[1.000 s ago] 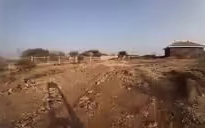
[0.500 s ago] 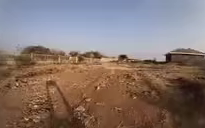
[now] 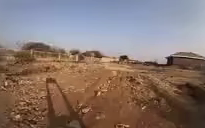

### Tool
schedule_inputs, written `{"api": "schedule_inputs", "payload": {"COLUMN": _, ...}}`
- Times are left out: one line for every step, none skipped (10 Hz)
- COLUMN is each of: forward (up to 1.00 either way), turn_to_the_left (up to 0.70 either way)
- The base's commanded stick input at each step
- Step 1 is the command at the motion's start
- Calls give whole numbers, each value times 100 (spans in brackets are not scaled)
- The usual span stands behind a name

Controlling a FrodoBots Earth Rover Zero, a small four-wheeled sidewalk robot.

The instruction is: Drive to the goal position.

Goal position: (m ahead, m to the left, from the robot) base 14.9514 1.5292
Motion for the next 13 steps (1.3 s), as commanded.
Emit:
{"api": "schedule_inputs", "payload": {"forward": 70, "turn_to_the_left": 0}}
{"api": "schedule_inputs", "payload": {"forward": 70, "turn_to_the_left": 0}}
{"api": "schedule_inputs", "payload": {"forward": 70, "turn_to_the_left": 0}}
{"api": "schedule_inputs", "payload": {"forward": 70, "turn_to_the_left": 0}}
{"api": "schedule_inputs", "payload": {"forward": 70, "turn_to_the_left": 0}}
{"api": "schedule_inputs", "payload": {"forward": 70, "turn_to_the_left": 0}}
{"api": "schedule_inputs", "payload": {"forward": 70, "turn_to_the_left": 0}}
{"api": "schedule_inputs", "payload": {"forward": 70, "turn_to_the_left": 0}}
{"api": "schedule_inputs", "payload": {"forward": 70, "turn_to_the_left": 0}}
{"api": "schedule_inputs", "payload": {"forward": 70, "turn_to_the_left": 0}}
{"api": "schedule_inputs", "payload": {"forward": 70, "turn_to_the_left": 0}}
{"api": "schedule_inputs", "payload": {"forward": 70, "turn_to_the_left": 0}}
{"api": "schedule_inputs", "payload": {"forward": 70, "turn_to_the_left": 0}}
